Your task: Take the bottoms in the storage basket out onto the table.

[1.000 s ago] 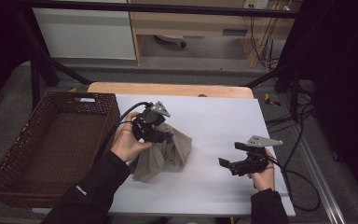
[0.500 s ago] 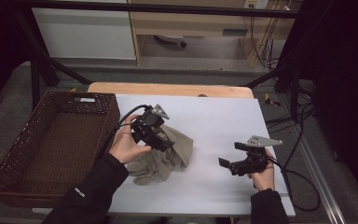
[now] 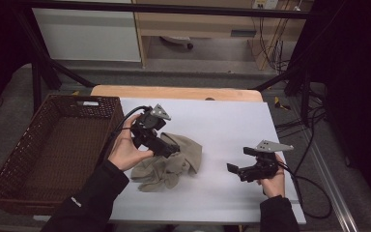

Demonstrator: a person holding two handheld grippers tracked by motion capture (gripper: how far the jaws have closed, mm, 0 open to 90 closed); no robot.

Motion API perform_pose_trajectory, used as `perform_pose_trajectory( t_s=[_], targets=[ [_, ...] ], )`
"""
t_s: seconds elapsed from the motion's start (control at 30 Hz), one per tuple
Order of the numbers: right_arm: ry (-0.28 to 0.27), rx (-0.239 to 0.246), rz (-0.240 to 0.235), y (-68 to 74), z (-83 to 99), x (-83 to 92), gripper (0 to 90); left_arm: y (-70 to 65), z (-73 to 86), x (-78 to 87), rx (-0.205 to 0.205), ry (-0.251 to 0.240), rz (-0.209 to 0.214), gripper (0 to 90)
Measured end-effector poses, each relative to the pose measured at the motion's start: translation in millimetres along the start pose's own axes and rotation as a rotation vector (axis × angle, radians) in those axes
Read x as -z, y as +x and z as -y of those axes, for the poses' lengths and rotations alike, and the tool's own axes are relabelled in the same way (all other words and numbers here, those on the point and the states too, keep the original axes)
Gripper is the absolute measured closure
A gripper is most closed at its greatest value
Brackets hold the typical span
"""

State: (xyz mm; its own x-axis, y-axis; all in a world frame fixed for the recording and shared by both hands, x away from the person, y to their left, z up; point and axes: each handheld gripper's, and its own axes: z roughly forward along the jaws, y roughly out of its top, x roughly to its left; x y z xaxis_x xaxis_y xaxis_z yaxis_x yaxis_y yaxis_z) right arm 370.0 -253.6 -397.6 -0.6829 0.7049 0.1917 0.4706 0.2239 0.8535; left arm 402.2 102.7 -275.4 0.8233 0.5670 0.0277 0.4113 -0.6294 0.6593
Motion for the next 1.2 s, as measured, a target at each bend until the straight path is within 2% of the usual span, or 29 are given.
perform_pose_trajectory(
  t_s=[0.47, 0.8, 1.2],
  targets=[
    [-0.001, -0.001, 0.001, 0.2, 0.1, -0.2, 0.4, -5.9, 11.3, 16.3, 0.008, -0.027, -0.031, 0.5],
    [0.000, 0.000, 0.001, 0.2, 0.2, -0.5, 0.4, 1.9, 30.1, 28.6, 0.022, -0.038, -0.047, 0.5],
    [0.003, 0.001, 0.002, 0.2, 0.4, -1.3, 0.4, 17.3, 61.1, 40.2, 0.070, -0.058, -0.059, 0.5]
  ],
)
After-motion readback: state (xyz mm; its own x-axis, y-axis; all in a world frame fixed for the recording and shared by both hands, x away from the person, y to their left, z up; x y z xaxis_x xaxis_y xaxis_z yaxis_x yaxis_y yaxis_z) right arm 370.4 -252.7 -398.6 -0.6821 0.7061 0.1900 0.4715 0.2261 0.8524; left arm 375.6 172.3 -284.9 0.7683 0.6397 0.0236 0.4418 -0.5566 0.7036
